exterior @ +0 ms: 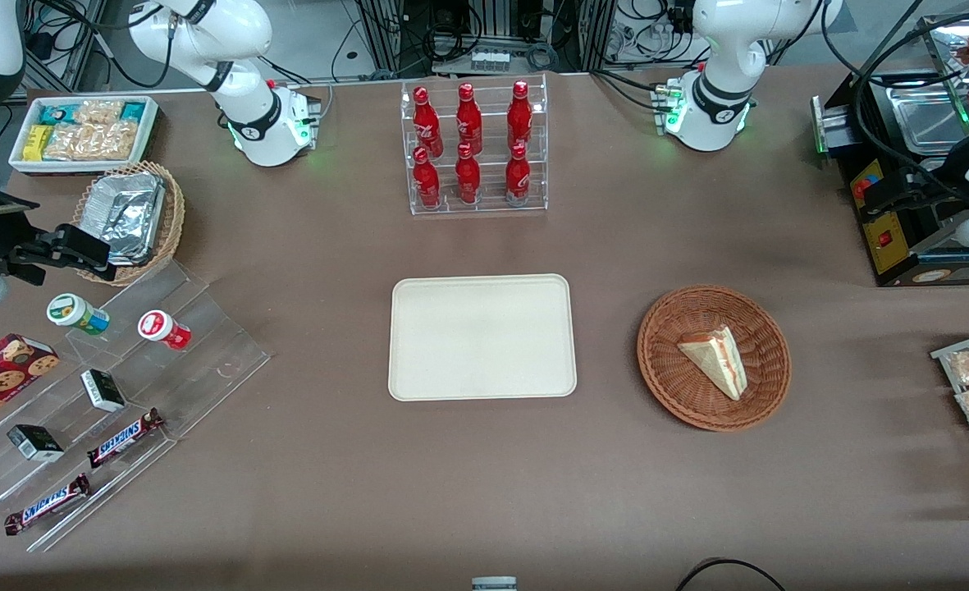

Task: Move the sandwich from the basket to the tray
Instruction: 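Move the left gripper over the sandwich in the wicker basket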

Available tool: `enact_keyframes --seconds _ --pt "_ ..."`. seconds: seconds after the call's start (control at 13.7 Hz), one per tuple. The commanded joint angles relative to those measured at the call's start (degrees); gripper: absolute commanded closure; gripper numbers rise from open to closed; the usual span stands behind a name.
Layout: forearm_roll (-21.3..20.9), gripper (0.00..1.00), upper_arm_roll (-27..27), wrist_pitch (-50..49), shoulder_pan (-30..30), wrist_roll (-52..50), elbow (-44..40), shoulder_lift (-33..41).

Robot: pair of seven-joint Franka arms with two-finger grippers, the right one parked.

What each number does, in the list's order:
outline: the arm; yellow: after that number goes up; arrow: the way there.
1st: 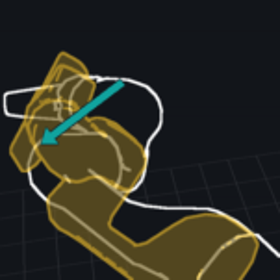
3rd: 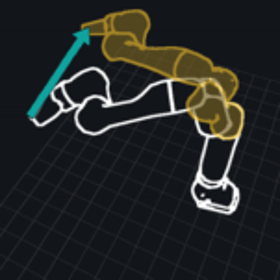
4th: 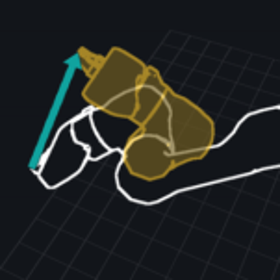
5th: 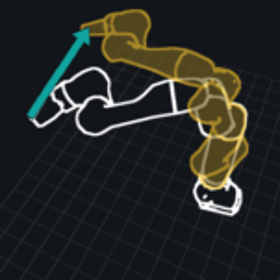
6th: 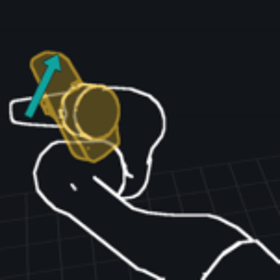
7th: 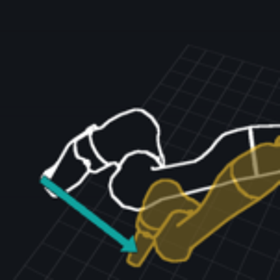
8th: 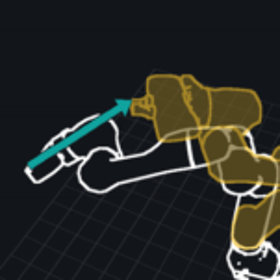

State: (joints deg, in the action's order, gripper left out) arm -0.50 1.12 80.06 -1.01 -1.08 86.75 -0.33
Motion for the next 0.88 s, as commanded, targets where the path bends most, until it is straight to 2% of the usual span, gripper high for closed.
enact_keyframes --seconds 0.0,0.29,0.51,0.8 --pt "-0.6 0.00 -0.6 -0.1 0.7 0.4 -0.7 -0.1" --pt "-0.9 0.00 -0.5 4.0 0.9 -0.6 -0.3 -4.7" --pt "-1.0 0.00 -0.5 10.6 1.0 -5.3 2.1 -8.5" --pt "-0.7 0.00 -0.2 25.9 3.0 -25.9 11.6 -10.2"
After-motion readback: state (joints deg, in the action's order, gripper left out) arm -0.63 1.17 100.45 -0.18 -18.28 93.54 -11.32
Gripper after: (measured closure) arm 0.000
